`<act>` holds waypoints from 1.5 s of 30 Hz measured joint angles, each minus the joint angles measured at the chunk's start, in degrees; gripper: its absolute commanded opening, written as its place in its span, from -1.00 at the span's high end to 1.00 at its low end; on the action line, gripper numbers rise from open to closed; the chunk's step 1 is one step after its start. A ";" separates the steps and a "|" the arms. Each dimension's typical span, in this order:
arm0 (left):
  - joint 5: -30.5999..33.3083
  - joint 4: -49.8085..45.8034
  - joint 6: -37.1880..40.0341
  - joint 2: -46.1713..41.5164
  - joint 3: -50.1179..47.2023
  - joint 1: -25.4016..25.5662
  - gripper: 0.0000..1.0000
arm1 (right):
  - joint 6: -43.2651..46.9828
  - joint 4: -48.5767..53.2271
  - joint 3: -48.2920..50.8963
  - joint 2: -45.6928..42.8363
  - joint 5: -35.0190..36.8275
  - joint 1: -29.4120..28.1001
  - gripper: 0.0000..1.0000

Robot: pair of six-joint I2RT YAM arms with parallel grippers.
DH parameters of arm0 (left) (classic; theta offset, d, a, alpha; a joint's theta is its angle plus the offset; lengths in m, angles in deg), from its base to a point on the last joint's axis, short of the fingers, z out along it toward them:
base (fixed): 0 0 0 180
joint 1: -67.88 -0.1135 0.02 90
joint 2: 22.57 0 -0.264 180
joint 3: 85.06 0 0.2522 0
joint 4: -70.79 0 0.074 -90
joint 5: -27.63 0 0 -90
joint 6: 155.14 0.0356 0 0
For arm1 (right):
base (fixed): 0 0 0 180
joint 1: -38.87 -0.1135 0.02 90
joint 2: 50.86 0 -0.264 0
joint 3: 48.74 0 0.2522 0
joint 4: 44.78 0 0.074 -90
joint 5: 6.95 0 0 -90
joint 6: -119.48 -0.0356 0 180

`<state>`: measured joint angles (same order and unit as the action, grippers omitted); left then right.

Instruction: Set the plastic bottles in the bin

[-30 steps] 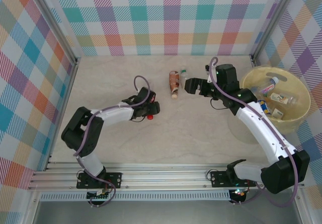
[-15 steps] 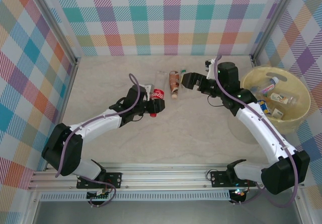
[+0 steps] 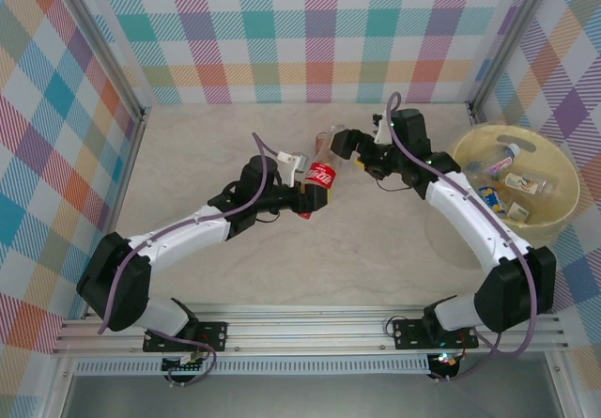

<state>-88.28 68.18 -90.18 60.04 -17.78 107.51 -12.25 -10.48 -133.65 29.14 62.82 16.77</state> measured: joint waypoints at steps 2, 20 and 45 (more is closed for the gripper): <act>-1.09 1.09 -0.02 -0.09 0.04 0.44 0.06 | -0.72 -0.85 0.00 0.79 -0.26 0.00 -0.99; -5.57 4.94 -1.09 1.79 2.60 3.04 -0.14 | -6.45 -10.29 2.32 1.14 3.93 0.00 -0.26; 2.36 -0.11 0.26 -3.08 4.81 3.15 -1.00 | 7.37 -7.56 6.47 -15.23 18.53 0.57 0.19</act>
<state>-85.92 68.07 -89.92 56.96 -12.97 110.66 -4.89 -18.05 -127.18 13.91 81.35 17.33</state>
